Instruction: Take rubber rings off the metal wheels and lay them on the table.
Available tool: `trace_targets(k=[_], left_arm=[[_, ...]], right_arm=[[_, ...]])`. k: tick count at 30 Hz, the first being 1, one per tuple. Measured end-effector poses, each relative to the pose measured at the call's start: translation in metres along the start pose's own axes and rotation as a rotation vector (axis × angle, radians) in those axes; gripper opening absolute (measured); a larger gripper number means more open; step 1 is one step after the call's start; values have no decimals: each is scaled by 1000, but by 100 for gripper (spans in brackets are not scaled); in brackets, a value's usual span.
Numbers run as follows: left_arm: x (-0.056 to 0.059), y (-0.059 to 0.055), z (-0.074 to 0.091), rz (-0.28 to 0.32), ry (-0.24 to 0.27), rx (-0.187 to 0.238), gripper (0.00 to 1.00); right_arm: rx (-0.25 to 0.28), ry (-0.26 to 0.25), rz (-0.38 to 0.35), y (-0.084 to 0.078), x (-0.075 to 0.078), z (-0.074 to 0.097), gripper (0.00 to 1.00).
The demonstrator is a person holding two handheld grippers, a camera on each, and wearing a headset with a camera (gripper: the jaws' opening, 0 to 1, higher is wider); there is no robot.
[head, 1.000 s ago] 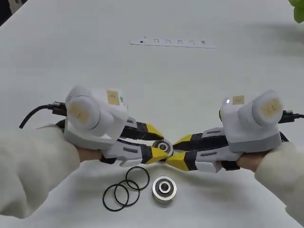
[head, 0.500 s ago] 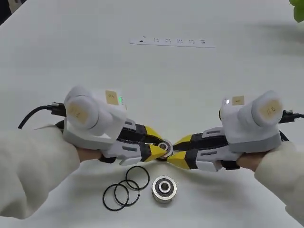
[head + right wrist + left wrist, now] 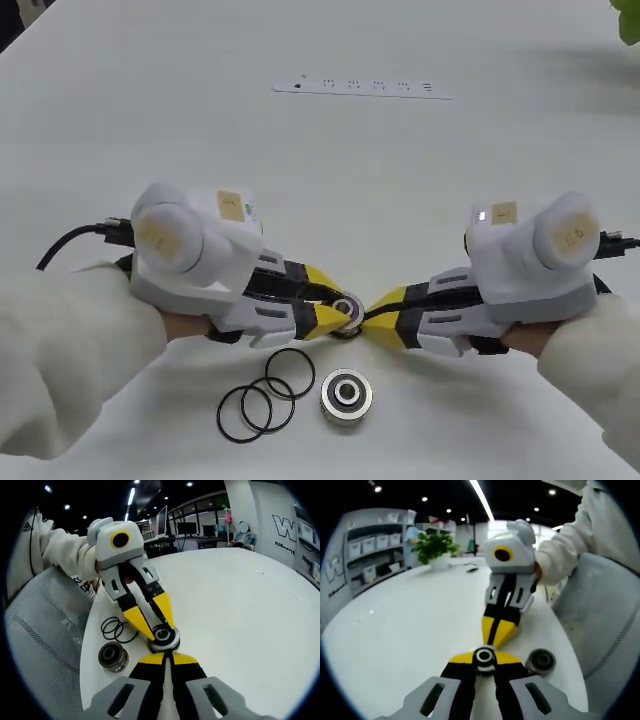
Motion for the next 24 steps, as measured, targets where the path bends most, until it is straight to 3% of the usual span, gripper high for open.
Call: trace_targets(k=[5, 12, 24], left_arm=[[1, 1, 0, -2, 2, 2, 14], [2, 1, 0, -2, 3, 8, 14], [3, 2, 1, -11, 7, 16, 14]], right_arm=[[3, -11, -25, 1, 1, 0, 0], [49, -13, -202, -2, 6, 1, 0], [125, 14, -390, 0, 8, 6, 0]])
Point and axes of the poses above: the centre of the closed fingertips' face, and the gripper's own axes: z roughly backward along the fingers, x roughly to its right, y roughly out of its top, the point moved 4 cm from there along z, roughly backward along the fingers
